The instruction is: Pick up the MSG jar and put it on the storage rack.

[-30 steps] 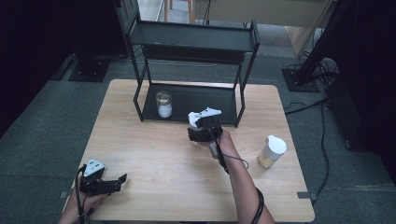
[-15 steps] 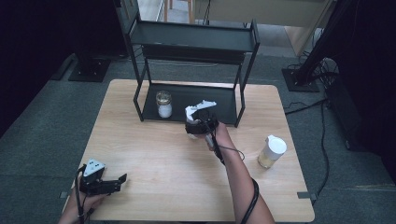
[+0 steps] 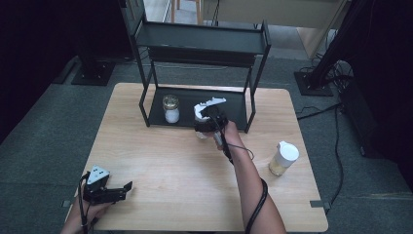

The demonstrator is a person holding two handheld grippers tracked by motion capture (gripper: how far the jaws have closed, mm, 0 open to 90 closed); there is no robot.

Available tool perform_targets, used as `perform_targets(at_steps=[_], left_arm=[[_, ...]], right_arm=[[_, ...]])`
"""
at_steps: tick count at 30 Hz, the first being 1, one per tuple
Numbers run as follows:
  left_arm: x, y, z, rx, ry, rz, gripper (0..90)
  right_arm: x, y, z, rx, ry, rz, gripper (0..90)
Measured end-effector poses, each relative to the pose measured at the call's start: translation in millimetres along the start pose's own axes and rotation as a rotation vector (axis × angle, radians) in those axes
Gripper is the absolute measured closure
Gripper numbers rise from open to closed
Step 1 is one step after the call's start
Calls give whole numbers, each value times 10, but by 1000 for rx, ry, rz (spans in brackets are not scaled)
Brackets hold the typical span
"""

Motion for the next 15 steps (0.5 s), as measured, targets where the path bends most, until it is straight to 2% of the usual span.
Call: perform_targets(at_steps=[15], left_arm=[[1, 0, 0, 0, 0, 1, 16]], right_arm=[[-170, 144, -177, 19, 10, 24, 303]])
Point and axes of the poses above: each handheld gripper's, and its own axes: y roughly forward along the jaws, z roughly out of its underside, x roughly to its left, the point moved 2 cm from there along y, roughly forward along the jaws, and after that the axes turned 13 degrees about -y, right-handed, at the moved point
